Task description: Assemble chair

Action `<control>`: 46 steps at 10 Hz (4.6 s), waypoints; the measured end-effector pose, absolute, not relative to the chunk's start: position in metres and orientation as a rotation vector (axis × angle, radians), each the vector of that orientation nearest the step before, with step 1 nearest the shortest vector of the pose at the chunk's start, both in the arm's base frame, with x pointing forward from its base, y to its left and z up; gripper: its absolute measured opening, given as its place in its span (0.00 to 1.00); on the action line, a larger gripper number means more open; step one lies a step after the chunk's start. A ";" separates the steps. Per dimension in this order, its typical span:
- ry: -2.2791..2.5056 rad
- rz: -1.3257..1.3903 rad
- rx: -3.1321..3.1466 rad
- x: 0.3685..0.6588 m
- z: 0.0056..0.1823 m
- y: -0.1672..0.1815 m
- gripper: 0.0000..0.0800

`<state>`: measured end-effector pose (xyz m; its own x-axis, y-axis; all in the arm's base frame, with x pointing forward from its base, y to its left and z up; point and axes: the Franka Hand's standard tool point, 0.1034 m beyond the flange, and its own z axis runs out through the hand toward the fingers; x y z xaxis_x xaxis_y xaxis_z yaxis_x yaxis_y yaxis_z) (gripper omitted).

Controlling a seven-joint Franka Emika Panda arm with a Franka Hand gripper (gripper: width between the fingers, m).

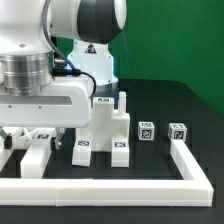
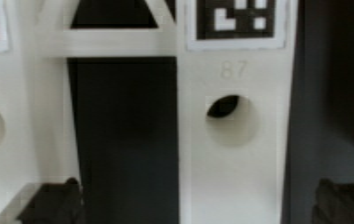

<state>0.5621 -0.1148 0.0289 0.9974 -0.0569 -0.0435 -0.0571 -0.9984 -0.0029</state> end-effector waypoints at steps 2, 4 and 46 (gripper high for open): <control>0.082 0.067 -3.138 0.561 0.024 -0.112 0.81; 0.079 0.074 -3.136 0.560 0.021 -0.110 0.81; 0.120 0.092 -3.102 0.516 0.134 0.043 0.36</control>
Offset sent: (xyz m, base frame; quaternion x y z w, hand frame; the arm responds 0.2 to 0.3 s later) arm -0.0064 0.0094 -0.0078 -0.0019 -0.0023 0.0165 0.9999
